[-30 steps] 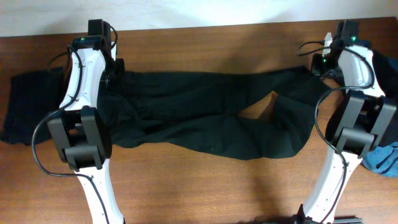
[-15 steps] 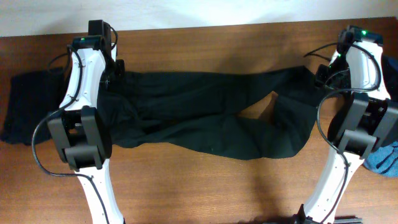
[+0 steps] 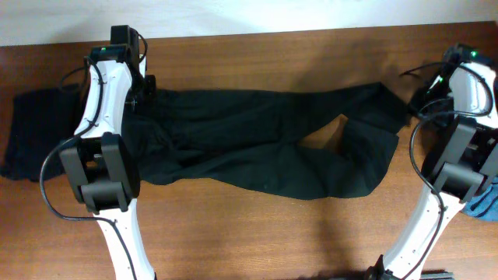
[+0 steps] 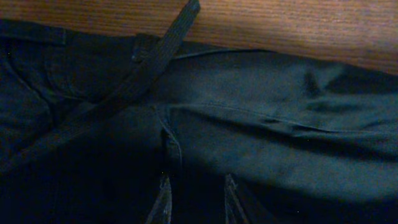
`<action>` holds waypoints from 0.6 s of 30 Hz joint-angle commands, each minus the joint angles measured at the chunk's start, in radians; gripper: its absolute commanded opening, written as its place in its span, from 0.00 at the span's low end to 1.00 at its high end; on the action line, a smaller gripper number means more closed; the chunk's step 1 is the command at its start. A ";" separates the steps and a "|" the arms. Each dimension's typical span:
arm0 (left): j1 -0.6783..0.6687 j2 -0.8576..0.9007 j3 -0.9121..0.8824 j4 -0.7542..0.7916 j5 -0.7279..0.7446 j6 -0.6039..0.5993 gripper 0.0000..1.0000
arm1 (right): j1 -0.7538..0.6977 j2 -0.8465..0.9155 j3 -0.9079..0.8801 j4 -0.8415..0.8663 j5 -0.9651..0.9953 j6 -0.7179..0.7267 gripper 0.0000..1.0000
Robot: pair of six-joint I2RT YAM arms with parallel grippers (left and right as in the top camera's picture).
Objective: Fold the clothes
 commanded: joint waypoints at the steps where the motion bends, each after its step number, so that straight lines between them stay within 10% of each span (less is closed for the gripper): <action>1: 0.004 0.013 0.008 -0.005 -0.008 0.012 0.29 | 0.008 0.006 -0.056 0.046 -0.075 -0.014 0.45; 7: 0.004 0.013 0.008 -0.006 -0.008 0.012 0.29 | 0.018 0.006 -0.106 0.132 -0.099 -0.017 0.41; 12: 0.004 0.013 0.008 -0.004 -0.008 0.013 0.29 | 0.034 0.006 -0.121 0.228 -0.100 -0.027 0.04; 18: 0.005 0.013 0.008 0.003 -0.008 0.013 0.29 | 0.068 0.006 -0.121 0.356 -0.073 -0.209 0.04</action>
